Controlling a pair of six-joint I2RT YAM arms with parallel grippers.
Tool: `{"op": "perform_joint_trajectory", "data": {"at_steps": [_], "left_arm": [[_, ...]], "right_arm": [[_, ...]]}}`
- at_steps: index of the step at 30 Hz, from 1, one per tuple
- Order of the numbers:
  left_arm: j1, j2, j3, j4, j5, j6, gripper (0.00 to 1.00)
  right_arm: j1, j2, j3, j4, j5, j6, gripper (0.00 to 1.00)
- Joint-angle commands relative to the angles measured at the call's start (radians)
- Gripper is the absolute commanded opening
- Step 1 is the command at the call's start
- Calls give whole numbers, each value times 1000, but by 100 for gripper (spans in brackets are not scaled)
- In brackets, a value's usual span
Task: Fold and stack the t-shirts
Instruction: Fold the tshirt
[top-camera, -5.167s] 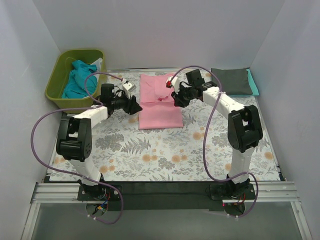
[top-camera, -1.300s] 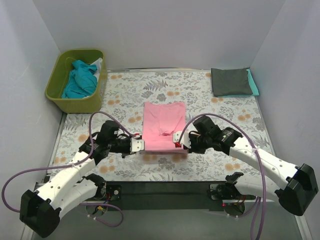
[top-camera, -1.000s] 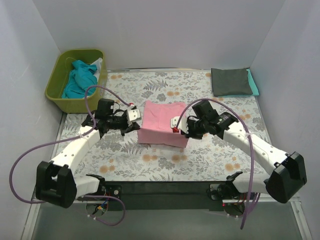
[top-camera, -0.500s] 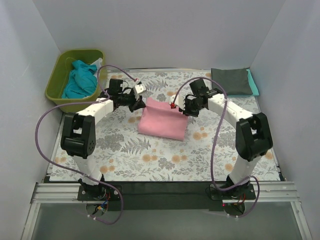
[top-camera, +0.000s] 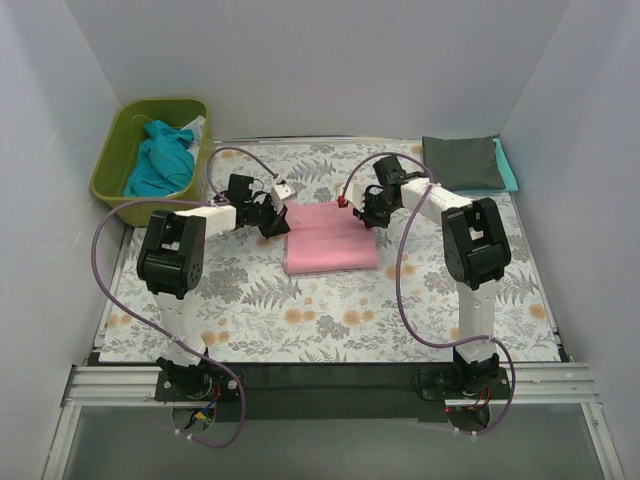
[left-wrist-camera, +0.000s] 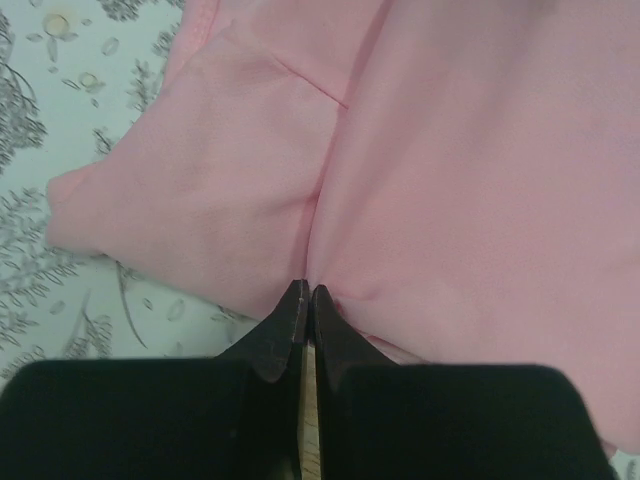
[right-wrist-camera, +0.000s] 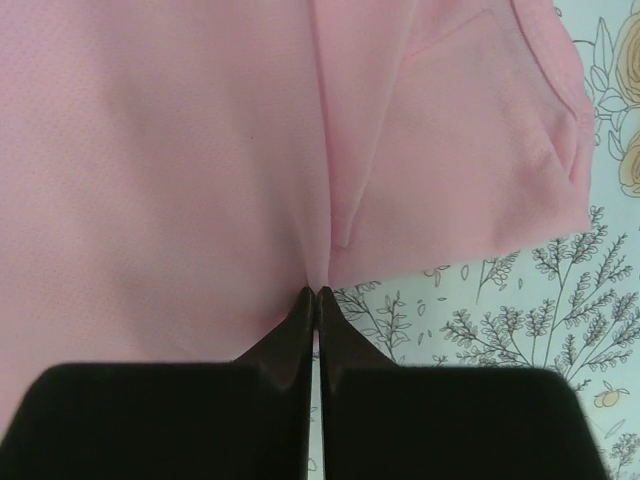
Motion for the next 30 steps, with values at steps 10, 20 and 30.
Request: {"op": "perform_joint_trajectory", "data": {"at_steps": [10,20,30], "left_arm": [[-89,-457,-446,-217,14,105,0],[-49,-686,-498,-359,53,74,28],[37,-819,-484,-329,190,136,56]], "right_arm": [[193,-396,-484,-36,-57,185,1],[243,-650,-523,-97,-43,360,40],[189,-438,-240,-76,-247,478,41]]}}
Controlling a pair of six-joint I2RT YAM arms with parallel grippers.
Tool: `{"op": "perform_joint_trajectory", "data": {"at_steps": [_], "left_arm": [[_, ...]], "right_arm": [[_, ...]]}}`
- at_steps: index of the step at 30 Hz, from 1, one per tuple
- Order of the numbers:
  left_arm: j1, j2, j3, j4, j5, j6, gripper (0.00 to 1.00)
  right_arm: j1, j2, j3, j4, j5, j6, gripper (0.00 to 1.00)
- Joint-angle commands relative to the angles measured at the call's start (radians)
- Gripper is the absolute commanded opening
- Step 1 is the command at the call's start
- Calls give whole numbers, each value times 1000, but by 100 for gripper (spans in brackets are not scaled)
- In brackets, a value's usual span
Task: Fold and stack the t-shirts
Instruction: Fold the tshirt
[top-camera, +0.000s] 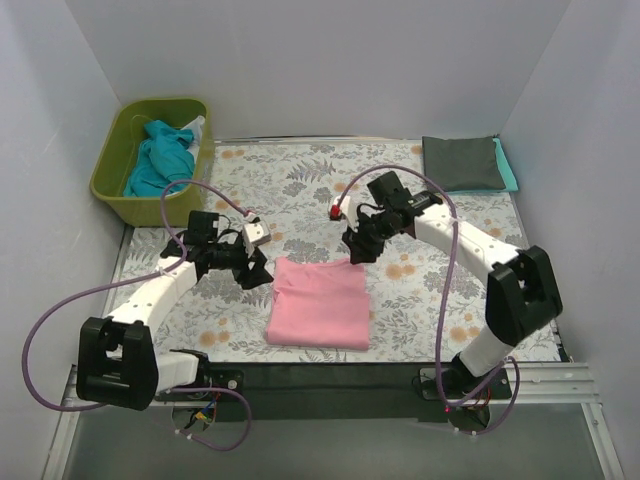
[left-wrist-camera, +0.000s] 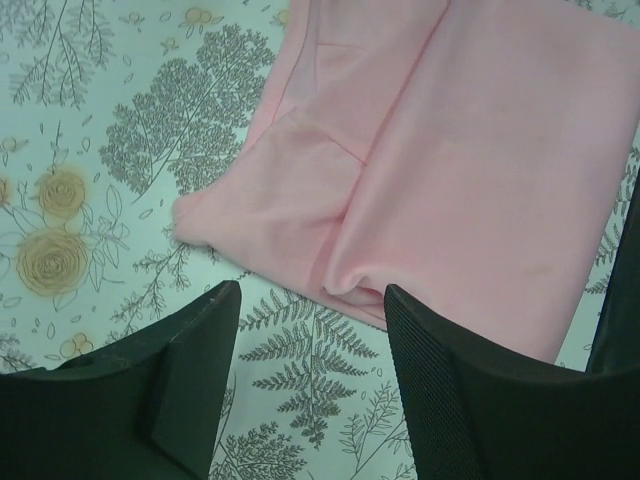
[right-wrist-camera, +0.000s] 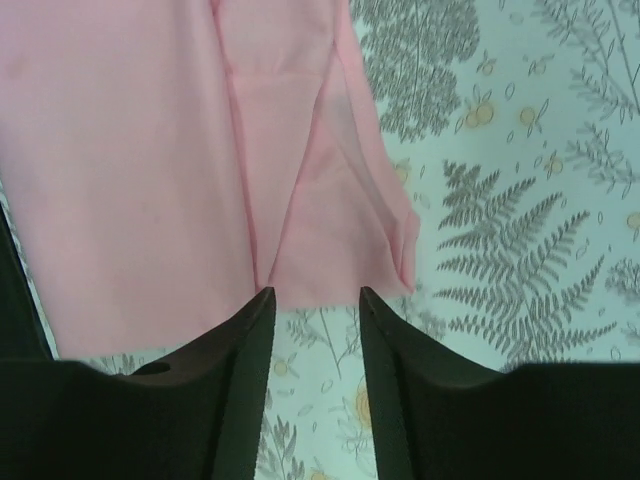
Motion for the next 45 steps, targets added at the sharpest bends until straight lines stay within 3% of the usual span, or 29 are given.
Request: {"op": "perform_joint_trajectory", "data": {"at_steps": [1,3,8,15,25,30,38,42,45], "left_arm": [[-51,-51,12,24,76,53,56],[-108,-60,-7,64,47,81,56],[-268,-42,-60,233,-63,104,55],[-383,56,-53,334,-112,116,54],[-444,184,-60,438,-125,106,46],[-452,239,-53,442,-126,107,38],[-454,299,-37,457,-137,89,33],[-454,303,-24,456,-135,76,19],[-455,271,-11,451,-134,53,2]], "right_arm": [[-12,134,138,36,-165,126,38],[-12,234,211,58,-237,169,32],[-13,427,311,101,-325,257,31],[-13,584,347,133,-374,304,31],[-15,647,281,183,-375,335,27],[-12,652,258,193,-365,332,27],[-15,661,222,207,-374,332,27],[-15,667,222,207,-378,332,26],[-15,673,218,210,-388,332,25]]}}
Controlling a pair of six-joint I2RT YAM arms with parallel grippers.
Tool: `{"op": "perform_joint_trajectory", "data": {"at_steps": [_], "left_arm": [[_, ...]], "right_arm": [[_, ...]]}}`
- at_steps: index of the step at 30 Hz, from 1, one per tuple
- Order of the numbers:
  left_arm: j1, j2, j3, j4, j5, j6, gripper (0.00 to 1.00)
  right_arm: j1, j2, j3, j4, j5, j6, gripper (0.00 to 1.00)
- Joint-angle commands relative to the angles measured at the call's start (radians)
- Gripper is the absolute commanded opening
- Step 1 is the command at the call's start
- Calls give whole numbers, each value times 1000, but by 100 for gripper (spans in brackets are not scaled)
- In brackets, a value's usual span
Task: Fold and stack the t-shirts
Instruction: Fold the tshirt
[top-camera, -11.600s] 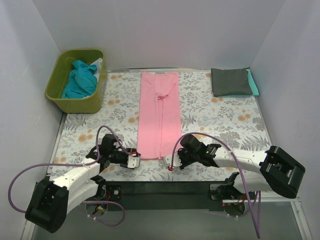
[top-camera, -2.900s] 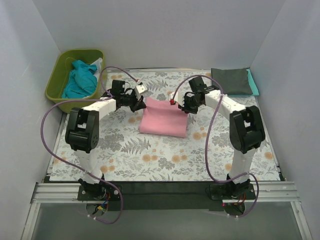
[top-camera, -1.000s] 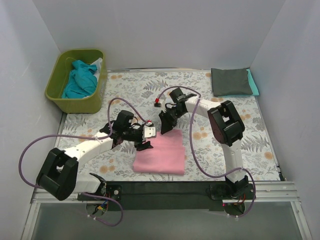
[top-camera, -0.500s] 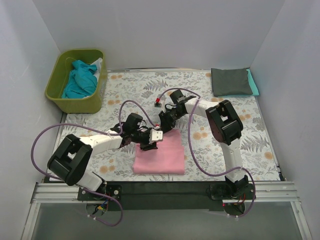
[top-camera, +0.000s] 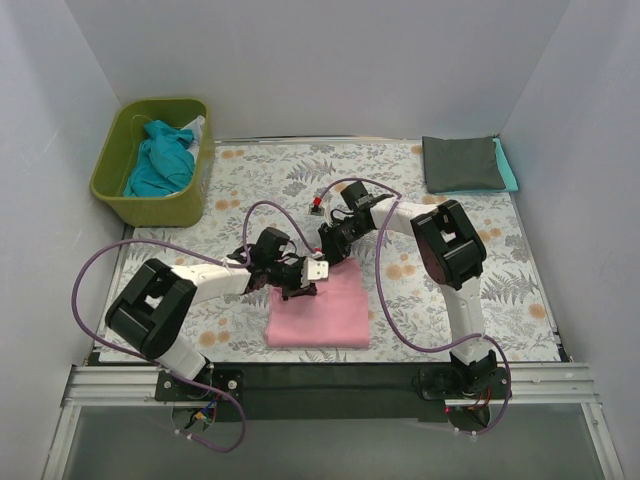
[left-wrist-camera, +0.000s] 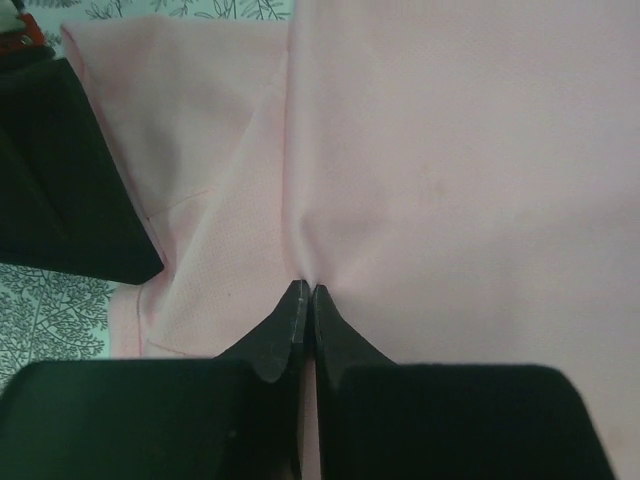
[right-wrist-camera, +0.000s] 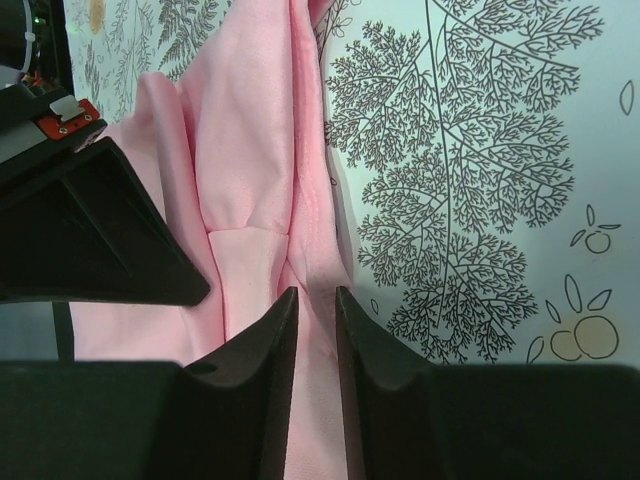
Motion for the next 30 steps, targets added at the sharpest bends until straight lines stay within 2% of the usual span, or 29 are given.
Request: {"op": "perform_joint_trajectory", "data": {"at_steps": [1,9,22,27,30], "left_arm": [[-4,-55,44,7,1,-11,0],[7,-139,67,-9,-63,8,0],[93,17,87,85,-82,63,0],[93,49,63,114,-75,61,0],[93,43,52,118,-63,61,0]], "right_arm": [[7,55,-42,-23,58,-15,25],[6,59,-56,-15,44,-21,24],[-5,52,-22,-35,47,-27,24],[-19,49,56,-81,77,-45,29],[-39,52,110,-88,86,-42,30]]}}
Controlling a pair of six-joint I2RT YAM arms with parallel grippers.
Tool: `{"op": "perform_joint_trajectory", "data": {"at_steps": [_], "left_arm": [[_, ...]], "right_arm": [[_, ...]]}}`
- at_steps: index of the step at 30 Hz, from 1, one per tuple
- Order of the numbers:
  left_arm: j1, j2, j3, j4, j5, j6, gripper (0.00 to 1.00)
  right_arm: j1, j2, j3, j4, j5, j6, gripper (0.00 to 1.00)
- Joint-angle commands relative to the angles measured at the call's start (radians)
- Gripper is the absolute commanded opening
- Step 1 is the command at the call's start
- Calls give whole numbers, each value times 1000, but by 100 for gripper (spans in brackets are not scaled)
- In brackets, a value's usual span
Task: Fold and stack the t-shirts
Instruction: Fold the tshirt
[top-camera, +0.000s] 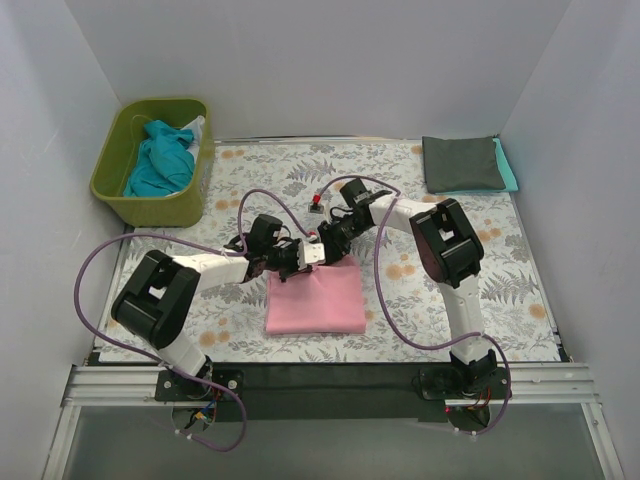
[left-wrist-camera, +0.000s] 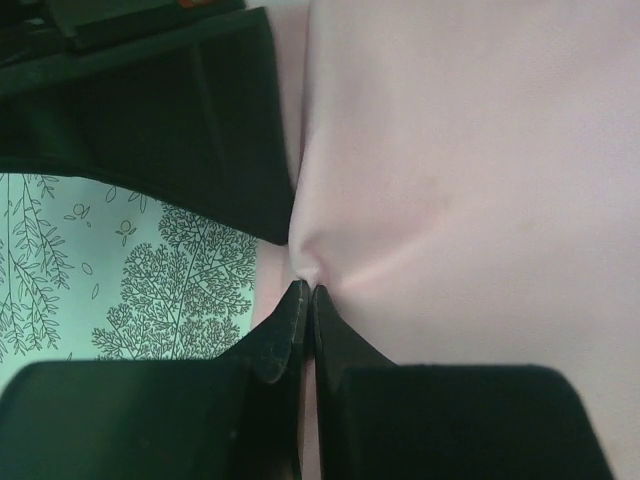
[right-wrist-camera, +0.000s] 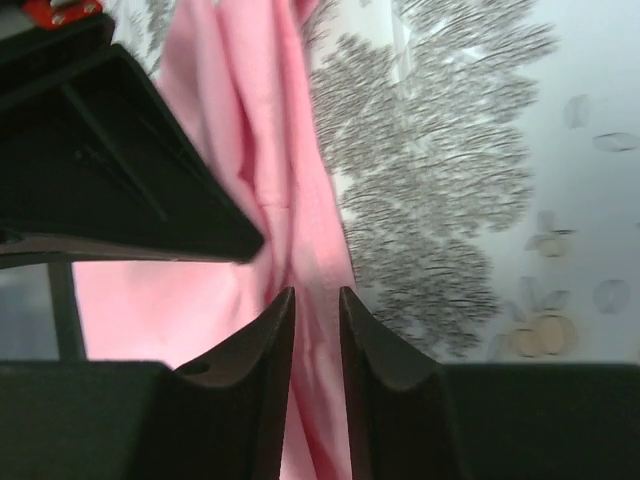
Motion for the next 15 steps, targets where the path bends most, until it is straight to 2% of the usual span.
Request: {"op": "perform_joint_trajectory", "data": {"at_steps": [1,4,9,15], "left_arm": [[2,-21,-18,36,12,22,0],[2,-40,-28,38,19,39,0],[2,-84,-26,35,19,48,0],[4,-155,-9,16,1,55,0]], "right_arm": [[-32,36,77,-33,104,-30,27],[-37,75,99,-45,85,-33,21],[-34,131,71,-56,35,-52,20],[-34,167,56,-61,32,-62,11]]}}
